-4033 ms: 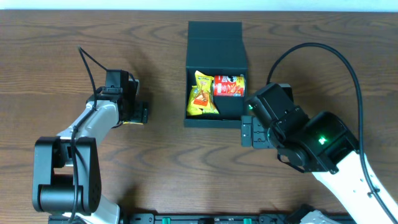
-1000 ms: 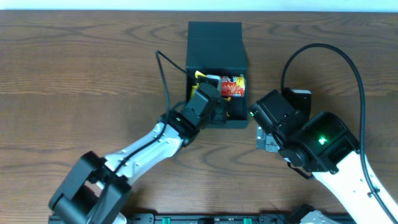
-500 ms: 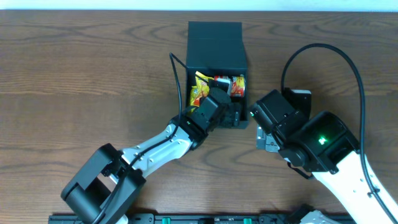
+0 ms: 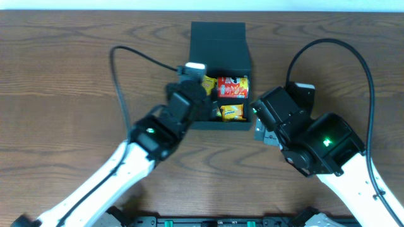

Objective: Pack container

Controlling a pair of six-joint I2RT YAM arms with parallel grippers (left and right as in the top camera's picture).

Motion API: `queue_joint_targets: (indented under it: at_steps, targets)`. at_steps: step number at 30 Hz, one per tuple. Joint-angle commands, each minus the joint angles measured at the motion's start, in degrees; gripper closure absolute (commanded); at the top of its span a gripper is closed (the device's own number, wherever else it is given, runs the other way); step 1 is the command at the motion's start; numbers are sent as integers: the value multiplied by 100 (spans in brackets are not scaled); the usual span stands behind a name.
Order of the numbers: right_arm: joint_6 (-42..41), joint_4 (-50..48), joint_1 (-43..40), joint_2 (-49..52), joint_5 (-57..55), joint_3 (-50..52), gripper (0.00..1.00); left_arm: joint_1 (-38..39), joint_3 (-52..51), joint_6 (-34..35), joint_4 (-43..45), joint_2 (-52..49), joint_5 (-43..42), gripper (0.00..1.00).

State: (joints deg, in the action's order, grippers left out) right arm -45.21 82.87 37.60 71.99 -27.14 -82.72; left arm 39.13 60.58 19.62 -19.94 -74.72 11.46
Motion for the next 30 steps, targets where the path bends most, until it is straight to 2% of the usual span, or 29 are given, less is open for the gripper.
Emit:
queue_joint_targets:
  at_steps: [1,3,5,7,8,9,10,11,12,13,14,18,21,25,30]
  targets:
    - [-173,-264,-111,2,-162,-4,1,-267,715,42,-1311,337,-15,12]
    - [-173,-435,-149,2,-157,-4,1,-321,992,-76,-2024,474,-55,5]
    - [-186,-590,-153,2,-83,-4,2,-319,1191,-76,-2553,649,-131,5]
    - [-302,-695,-153,2,68,-2,13,-313,1217,-74,-2896,876,-151,5]
    - [-299,-782,-153,2,81,0,23,-313,1217,-76,-2988,964,-70,0]
    - [-299,-874,-153,2,72,0,34,-328,1217,-76,-3001,1001,90,12]
    - [-302,-1001,-155,20,55,0,54,-358,1224,-76,-2999,1014,267,45]
    - [-302,-1163,-166,48,57,0,69,-400,1224,-120,-2988,1008,372,74]
    - [-345,-1279,-188,81,52,0,84,-442,1224,-332,-2938,979,426,94]
    - [-459,-1403,-240,131,57,0,94,-483,1224,-509,-2848,927,525,94]
    - [-579,-1504,-313,186,81,0,99,-529,1233,-675,-2780,872,564,94]
    - [-667,-1759,-739,535,382,0,98,-903,1250,-1023,-2415,634,328,94]
    - [-70,-2216,-1279,898,857,0,98,-1491,1532,-1084,-2262,306,-280,94]
    - [356,-2774,-1974,1196,1502,-39,99,-2223,2334,-1110,-2277,-348,-931,94]
    - [542,-3355,-3174,1534,2699,-44,99,-2756,3344,-1189,-2288,-1519,-1792,94]
